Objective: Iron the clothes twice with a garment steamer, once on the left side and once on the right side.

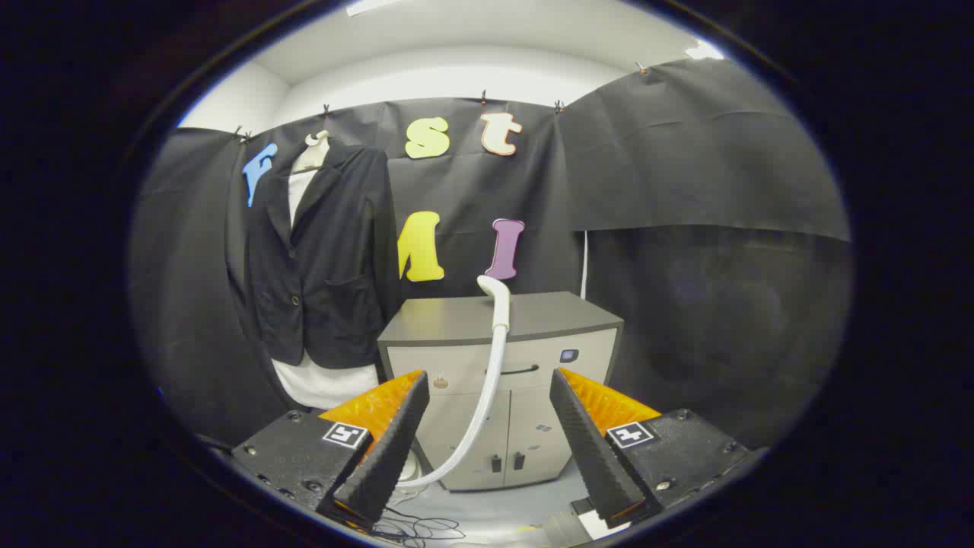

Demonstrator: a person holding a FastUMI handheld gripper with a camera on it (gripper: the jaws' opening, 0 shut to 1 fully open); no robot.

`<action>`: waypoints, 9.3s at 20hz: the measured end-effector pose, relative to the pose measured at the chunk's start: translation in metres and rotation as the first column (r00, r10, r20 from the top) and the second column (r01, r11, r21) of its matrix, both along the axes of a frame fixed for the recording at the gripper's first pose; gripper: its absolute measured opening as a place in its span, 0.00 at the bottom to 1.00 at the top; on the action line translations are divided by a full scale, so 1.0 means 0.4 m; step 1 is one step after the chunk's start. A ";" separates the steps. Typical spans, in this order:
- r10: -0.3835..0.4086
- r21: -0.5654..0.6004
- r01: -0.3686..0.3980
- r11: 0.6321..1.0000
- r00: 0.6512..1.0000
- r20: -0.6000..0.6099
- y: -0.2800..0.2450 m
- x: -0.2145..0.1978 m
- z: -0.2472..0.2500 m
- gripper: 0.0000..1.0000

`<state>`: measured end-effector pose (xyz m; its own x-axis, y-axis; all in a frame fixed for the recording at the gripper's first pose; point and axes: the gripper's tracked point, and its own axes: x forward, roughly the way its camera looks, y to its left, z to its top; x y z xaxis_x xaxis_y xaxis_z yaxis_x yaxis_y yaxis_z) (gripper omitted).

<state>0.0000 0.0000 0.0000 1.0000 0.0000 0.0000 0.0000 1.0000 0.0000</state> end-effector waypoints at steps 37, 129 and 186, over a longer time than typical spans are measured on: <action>0.060 -0.004 -0.060 0.998 0.986 0.153 -0.044 0.284 0.439 0.99; 0.134 -0.174 -0.106 0.979 0.978 0.159 0.841 0.592 0.868 0.36; -0.044 -0.483 -0.044 0.874 0.985 -0.169 0.793 0.712 0.071 0.36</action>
